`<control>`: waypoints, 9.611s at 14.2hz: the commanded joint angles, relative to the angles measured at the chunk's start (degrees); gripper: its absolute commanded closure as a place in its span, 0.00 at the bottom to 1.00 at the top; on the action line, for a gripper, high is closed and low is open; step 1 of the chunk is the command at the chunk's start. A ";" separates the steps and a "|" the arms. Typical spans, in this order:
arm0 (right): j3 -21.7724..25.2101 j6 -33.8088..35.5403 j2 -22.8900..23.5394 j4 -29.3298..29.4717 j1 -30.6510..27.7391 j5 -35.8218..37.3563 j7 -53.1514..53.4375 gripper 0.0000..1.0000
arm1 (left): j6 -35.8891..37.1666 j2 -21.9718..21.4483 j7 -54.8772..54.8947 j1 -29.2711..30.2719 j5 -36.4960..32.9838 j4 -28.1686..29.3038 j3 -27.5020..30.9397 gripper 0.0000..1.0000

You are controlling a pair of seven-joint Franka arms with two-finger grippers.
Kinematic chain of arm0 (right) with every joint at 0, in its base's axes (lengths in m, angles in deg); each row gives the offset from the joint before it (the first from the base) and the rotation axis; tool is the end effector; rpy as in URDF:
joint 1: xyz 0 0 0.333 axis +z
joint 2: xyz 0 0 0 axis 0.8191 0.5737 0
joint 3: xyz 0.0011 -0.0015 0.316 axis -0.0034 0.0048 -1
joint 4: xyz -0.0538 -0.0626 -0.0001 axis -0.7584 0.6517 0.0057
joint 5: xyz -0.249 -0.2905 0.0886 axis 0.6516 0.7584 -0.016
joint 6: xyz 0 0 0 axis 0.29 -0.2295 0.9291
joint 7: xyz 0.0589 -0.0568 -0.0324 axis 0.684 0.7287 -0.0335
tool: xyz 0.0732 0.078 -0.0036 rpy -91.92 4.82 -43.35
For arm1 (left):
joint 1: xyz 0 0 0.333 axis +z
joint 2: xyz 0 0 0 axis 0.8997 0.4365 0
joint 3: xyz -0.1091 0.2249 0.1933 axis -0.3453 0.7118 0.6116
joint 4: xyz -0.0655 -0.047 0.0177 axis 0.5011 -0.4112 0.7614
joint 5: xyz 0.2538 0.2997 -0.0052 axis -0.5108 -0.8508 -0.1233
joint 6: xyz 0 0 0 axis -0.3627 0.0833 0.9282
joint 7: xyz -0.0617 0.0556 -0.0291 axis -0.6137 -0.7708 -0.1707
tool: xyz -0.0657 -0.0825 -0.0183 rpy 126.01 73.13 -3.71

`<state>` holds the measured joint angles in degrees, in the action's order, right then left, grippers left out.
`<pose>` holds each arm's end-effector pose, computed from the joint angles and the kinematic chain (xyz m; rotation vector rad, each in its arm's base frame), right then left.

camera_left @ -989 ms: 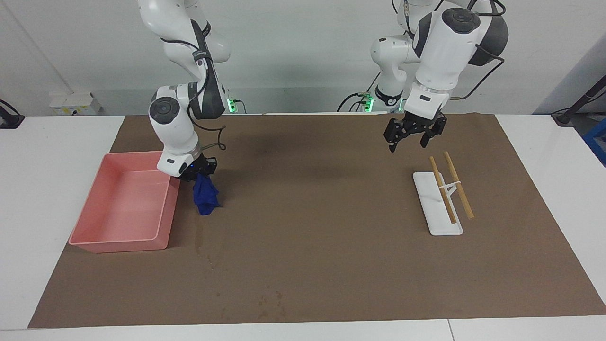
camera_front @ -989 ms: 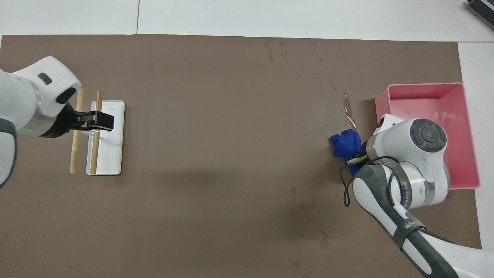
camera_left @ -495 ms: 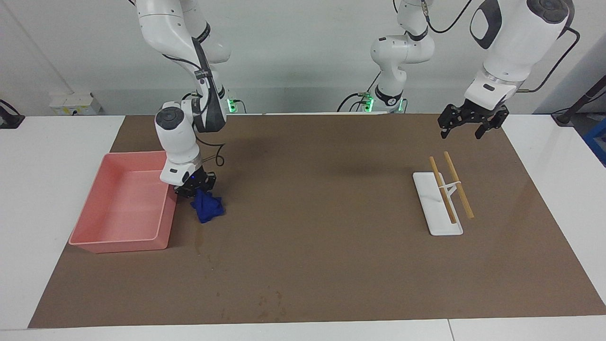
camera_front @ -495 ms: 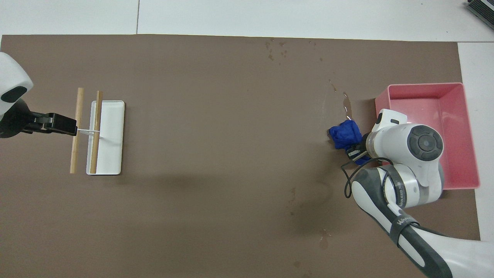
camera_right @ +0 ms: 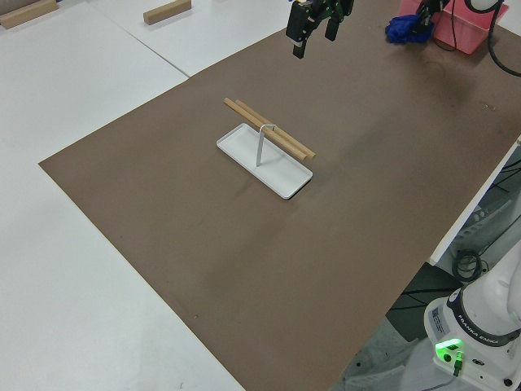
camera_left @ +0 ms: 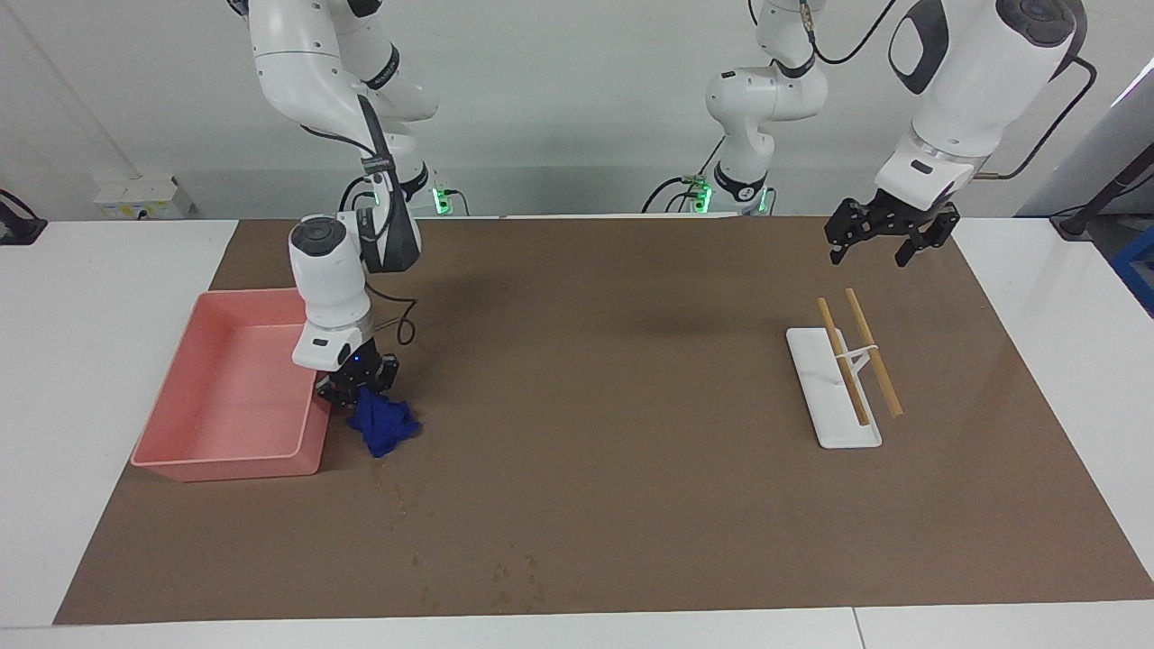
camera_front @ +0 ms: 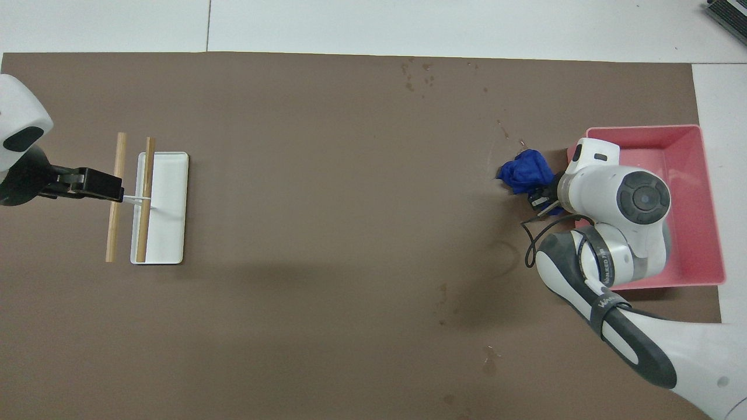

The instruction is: Wipe water with towel using both arms

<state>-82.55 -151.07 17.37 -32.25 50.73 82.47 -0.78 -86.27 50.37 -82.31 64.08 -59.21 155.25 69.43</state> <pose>0.6001 0.0330 0.2935 2.8768 0.8034 0.3716 0.5473 -0.0498 0.6035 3.1144 -0.1804 0.0148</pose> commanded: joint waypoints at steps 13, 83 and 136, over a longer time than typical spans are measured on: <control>-0.42 -3.28 16.04 16.92 0.75 2.17 -1.14 1.00 | 5.01 -0.27 0.24 1.62 0.80 -2.66 -0.80 0.00; -15.08 57.33 -22.71 27.63 -23.42 -16.12 -12.50 0.00 | 4.92 -0.27 0.24 1.70 0.88 -2.66 -0.80 0.00; 12.15 71.60 -16.83 37.05 4.70 -15.24 5.98 0.00 | 5.01 -0.27 0.24 1.70 0.88 -2.66 -0.80 0.00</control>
<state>-69.86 -78.50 1.76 6.30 56.42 67.35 4.09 -81.97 50.34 -82.28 64.94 -59.10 152.57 69.19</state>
